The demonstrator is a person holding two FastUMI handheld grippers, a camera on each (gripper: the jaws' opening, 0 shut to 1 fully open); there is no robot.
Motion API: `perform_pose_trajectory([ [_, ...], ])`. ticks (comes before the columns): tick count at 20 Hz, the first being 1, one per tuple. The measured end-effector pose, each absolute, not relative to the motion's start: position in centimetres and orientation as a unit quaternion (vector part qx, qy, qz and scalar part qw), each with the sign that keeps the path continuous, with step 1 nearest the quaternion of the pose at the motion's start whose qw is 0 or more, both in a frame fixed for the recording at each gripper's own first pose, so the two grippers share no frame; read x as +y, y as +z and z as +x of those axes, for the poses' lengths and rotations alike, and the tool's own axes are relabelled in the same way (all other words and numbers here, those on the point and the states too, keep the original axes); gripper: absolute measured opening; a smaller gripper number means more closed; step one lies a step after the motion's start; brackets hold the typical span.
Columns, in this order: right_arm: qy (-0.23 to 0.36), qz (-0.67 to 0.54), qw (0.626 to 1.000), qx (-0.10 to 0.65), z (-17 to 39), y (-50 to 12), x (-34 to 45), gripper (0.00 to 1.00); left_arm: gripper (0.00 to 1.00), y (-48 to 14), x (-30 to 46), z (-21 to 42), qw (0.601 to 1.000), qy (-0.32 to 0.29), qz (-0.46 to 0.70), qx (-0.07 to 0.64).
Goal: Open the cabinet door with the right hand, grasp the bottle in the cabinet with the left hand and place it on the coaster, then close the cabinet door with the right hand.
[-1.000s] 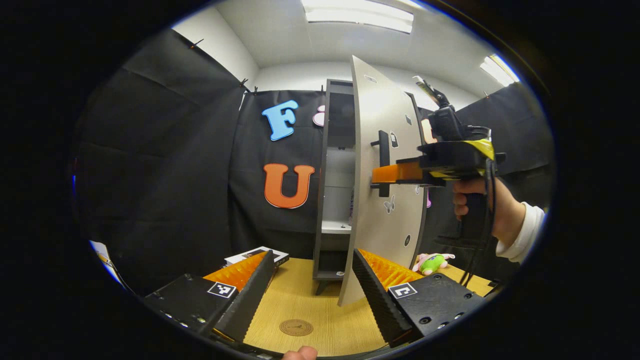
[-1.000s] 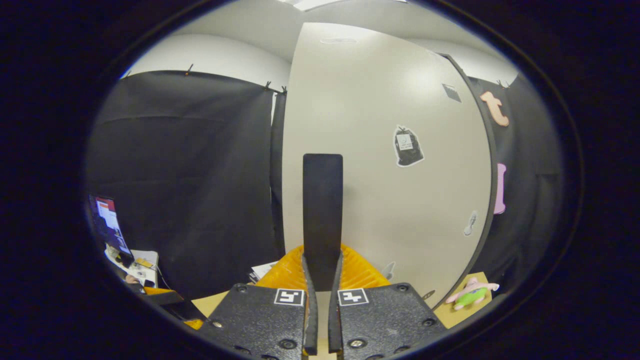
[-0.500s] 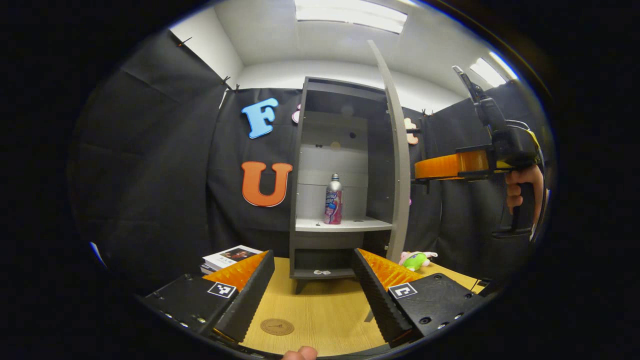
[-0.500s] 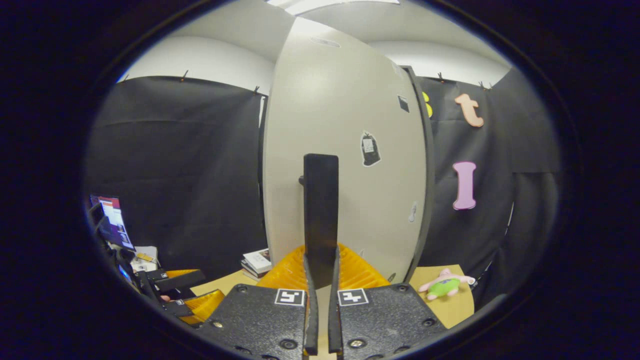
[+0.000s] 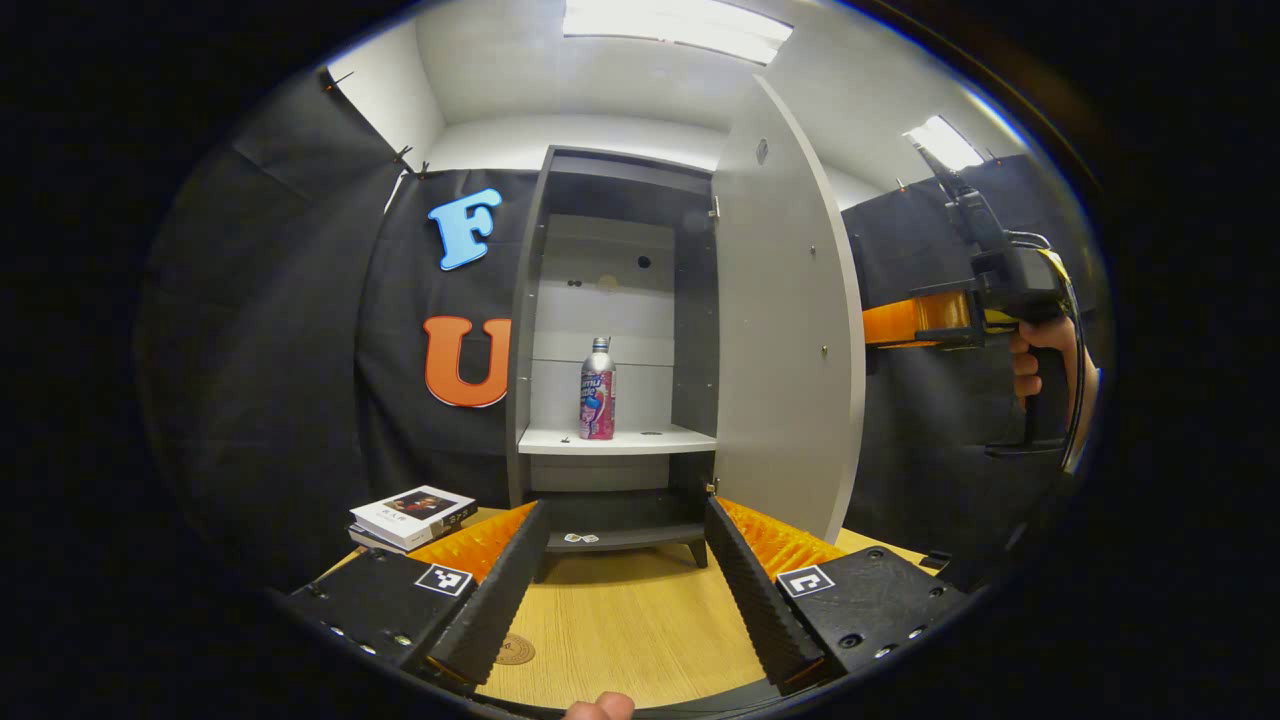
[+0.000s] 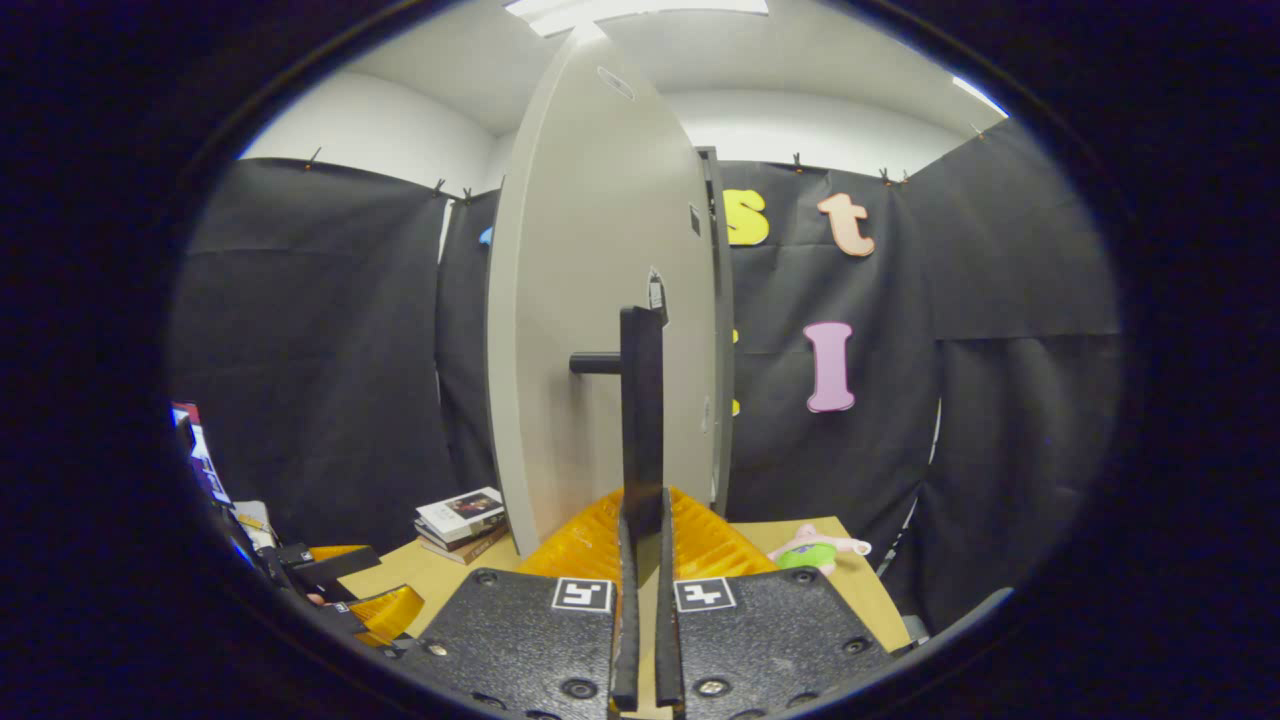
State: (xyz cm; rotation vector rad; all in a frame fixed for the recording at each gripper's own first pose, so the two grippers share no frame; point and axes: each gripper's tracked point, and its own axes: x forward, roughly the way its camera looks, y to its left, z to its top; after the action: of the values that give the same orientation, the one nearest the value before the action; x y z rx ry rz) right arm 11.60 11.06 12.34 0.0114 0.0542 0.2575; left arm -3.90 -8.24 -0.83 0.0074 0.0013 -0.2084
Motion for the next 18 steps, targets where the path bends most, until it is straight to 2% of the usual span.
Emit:
perform_pose_trajectory([
  [8,0.068,0.014,0.997,0.016,12.8,12.6,4.1,0.04,0.94,-1.2,-8.0,-3.8,0.995,-0.101,0.006,0.002],
  [12,0.073,0.01,0.997,0.02,12.7,12.7,3.7,0.04,0.94,-1.4,-8.2,-3.7,0.995,-0.099,0.007,0.006],
  [18,0.08,0.034,0.996,0.015,9.8,11.9,2.3,0.04,0.94,-1.4,-8.2,-3.4,0.996,-0.094,0.011,0.006],
])
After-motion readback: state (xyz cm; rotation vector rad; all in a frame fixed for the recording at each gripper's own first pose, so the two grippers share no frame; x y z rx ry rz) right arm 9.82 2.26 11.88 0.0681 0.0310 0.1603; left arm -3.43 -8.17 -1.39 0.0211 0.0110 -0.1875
